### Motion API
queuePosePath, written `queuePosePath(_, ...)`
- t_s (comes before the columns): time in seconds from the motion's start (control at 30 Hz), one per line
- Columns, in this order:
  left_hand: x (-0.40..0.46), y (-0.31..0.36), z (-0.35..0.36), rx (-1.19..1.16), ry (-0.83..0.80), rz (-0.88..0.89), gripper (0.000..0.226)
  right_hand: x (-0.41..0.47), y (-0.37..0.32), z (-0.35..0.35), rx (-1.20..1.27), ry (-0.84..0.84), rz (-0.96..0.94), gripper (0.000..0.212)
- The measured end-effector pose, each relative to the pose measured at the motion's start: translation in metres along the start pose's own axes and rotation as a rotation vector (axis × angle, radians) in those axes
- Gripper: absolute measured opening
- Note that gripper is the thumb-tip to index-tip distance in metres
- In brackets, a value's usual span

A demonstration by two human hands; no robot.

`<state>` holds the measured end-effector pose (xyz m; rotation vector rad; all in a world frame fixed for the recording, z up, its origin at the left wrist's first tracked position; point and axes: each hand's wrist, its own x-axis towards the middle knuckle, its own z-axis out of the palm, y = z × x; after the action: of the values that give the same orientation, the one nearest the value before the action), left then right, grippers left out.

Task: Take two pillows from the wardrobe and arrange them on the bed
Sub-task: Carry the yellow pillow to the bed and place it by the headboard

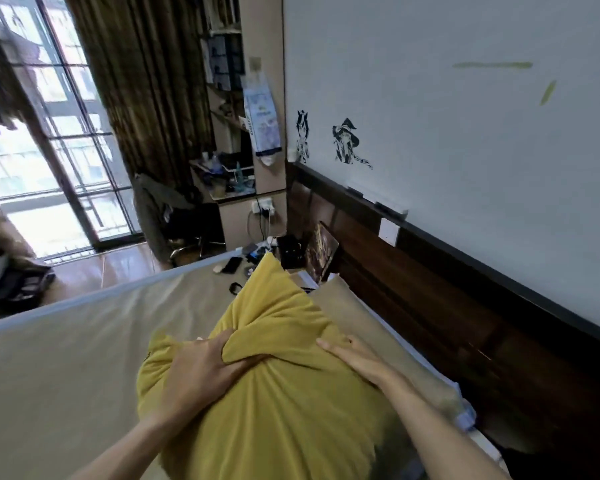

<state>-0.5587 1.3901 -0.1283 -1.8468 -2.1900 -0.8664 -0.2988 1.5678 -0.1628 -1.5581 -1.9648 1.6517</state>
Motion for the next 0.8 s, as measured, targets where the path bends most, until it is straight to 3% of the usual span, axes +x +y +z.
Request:
queuePosePath(0.17, 0.022, 0.007, 0.058, 0.183, -0.132, -0.136, 0.077, 0.046, 0.020, -0.018, 0.046, -0.010, -0.067, 0.071)
queuePosePath(0.33, 0.045, -0.003, 0.082, 0.225, -0.635, -0.308, 0.098, 0.063, 0.017, -0.067, 0.143, -0.047, -0.153, 0.053)
queuePosePath(0.4, 0.060, -0.003, 0.079, 0.229, -0.773, -0.352, 0.095, 0.065, -0.004, -0.073, 0.061, -0.083, -0.271, 0.054)
queuePosePath(0.47, 0.077, -0.004, 0.075, 0.200, -0.735, -0.341, 0.097, 0.063, -0.027, -0.065, -0.131, -0.073, -0.359, 0.062)
queuePosePath(0.57, 0.106, 0.001, 0.064, 0.158, -0.517, -0.145, 0.108, 0.058, -0.052, -0.046, -0.617, 0.049, -0.449, 0.084)
queuePosePath(0.63, 0.122, 0.007, 0.059, 0.160, -0.415, 0.054, 0.114, 0.055, -0.061, -0.039, -0.809, 0.080, -0.559, 0.084)
queuePosePath(0.73, 0.144, 0.013, 0.058, 0.240, -0.484, 0.342, 0.133, 0.043, -0.076, -0.049, -0.879, 0.115, -0.664, 0.079)
queuePosePath(0.8, 0.160, 0.014, 0.065, 0.253, -0.605, 0.419, 0.138, 0.033, -0.083, -0.059, -0.869, 0.153, -0.637, 0.076)
